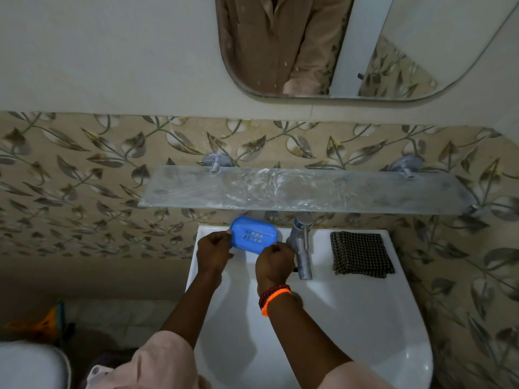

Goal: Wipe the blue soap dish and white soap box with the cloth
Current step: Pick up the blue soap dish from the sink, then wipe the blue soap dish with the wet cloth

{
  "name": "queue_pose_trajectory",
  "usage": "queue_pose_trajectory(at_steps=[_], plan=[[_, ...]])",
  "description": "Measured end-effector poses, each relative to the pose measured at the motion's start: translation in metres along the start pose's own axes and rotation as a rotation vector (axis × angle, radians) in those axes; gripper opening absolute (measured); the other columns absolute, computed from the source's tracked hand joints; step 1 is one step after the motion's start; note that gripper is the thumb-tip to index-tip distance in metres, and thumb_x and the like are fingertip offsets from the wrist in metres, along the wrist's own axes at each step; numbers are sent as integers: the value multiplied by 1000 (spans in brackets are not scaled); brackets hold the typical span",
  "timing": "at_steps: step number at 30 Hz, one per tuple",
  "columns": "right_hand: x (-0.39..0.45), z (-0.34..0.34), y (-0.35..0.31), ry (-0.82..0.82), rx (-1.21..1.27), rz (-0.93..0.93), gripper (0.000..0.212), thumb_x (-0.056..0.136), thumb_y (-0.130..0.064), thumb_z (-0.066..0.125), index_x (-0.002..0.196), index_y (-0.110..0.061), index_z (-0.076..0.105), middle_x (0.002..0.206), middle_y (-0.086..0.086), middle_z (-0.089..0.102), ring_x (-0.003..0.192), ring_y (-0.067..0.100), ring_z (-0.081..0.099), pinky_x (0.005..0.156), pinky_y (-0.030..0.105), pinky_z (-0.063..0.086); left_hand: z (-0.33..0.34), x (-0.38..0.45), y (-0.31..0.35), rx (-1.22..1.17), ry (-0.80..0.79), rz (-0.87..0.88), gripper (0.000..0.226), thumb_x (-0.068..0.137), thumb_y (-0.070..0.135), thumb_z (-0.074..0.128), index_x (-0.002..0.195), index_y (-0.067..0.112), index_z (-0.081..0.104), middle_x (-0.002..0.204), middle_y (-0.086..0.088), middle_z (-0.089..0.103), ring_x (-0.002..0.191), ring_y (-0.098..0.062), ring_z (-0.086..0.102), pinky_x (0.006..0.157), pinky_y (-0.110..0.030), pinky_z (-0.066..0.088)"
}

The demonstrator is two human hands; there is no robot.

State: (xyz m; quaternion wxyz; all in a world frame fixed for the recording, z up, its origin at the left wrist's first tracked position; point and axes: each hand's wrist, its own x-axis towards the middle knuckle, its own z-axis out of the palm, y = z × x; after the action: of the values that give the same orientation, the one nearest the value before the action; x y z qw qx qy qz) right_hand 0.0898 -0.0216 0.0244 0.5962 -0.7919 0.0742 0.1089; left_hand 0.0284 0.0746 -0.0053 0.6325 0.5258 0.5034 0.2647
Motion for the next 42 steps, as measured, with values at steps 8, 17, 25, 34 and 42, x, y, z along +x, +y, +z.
queue_pose_trajectory(at_steps=[8,17,25,34,42], plan=[[-51,-82,23,-273,141,84,15,97,-9,57,97,-9,72,89,11,75,70,20,75,53,33,60,-31,-89,-9,-296,-102,-33,33,102,35,57,113,6,72,110,-16,76,103,-28,72,78,-36,57],[-87,-184,39,-365,357,299,9,89,0,70,97,0,67,79,26,75,70,42,75,54,42,61,7,-175,-33,-820,-359,-498,82,89,74,43,130,7,65,128,-28,67,115,-43,66,102,-56,49],[-15,-236,54,-129,-98,-75,4,89,-13,72,88,-16,73,88,8,75,77,18,73,72,44,63,27,-179,-39,-841,-539,-677,97,78,84,56,127,2,69,139,-29,59,129,-49,57,115,-65,34],[130,-204,62,-161,-876,-742,32,85,3,67,117,2,69,126,22,62,119,41,57,104,49,47,28,-181,-52,-860,-836,-806,85,80,65,67,136,1,62,142,-30,56,129,-53,55,101,-80,35],[156,-190,72,-294,-1103,-844,49,64,-25,90,106,-7,71,116,18,63,104,40,61,86,52,54,25,-177,-60,-769,-755,-837,89,65,66,75,125,1,70,120,-30,69,112,-50,66,102,-77,39]])
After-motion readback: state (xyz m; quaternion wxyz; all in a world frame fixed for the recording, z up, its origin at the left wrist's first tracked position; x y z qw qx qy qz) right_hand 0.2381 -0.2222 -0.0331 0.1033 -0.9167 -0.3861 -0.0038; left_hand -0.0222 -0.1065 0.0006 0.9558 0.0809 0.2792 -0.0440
